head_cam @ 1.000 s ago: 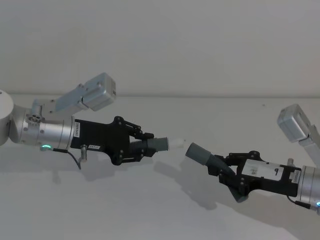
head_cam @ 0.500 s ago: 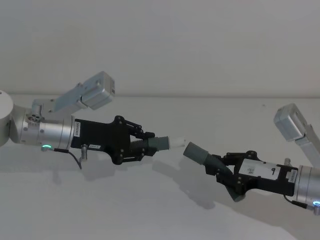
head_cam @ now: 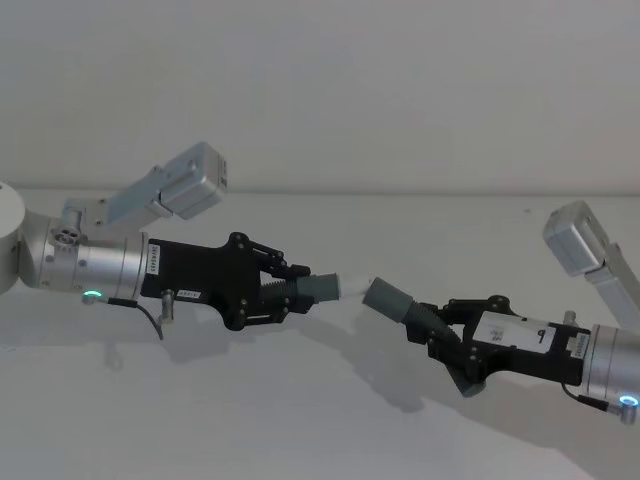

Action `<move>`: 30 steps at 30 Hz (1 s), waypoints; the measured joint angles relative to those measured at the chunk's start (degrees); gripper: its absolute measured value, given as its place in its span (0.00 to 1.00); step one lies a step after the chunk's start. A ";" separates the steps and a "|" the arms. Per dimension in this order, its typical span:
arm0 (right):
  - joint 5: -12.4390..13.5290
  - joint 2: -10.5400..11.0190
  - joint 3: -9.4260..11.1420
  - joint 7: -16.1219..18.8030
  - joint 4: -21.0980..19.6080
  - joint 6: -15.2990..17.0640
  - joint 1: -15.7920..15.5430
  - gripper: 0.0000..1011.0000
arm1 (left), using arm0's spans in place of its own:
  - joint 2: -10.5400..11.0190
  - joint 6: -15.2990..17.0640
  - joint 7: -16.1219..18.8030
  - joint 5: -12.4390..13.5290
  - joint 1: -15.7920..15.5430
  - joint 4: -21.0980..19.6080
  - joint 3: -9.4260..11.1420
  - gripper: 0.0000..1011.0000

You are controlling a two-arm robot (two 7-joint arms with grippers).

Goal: Use both hands to pick up one end of the pipe from the table, align the ends, and insert them.

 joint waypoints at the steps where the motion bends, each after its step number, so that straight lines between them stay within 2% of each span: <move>1: 0.04 0.00 -0.09 -0.01 0.01 0.00 0.09 0.29 | 0.01 -0.01 -0.08 -0.06 -0.08 0.08 0.10 0.34; 11: 0.41 0.31 -0.63 0.10 0.02 -0.17 0.72 0.29 | 0.05 -0.11 -0.99 -0.18 -0.90 0.81 0.97 0.34; 30: 1.10 2.05 -2.40 2.98 -0.31 -0.96 2.21 0.29 | 0.45 -1.19 -4.49 0.03 -3.29 2.34 3.19 0.34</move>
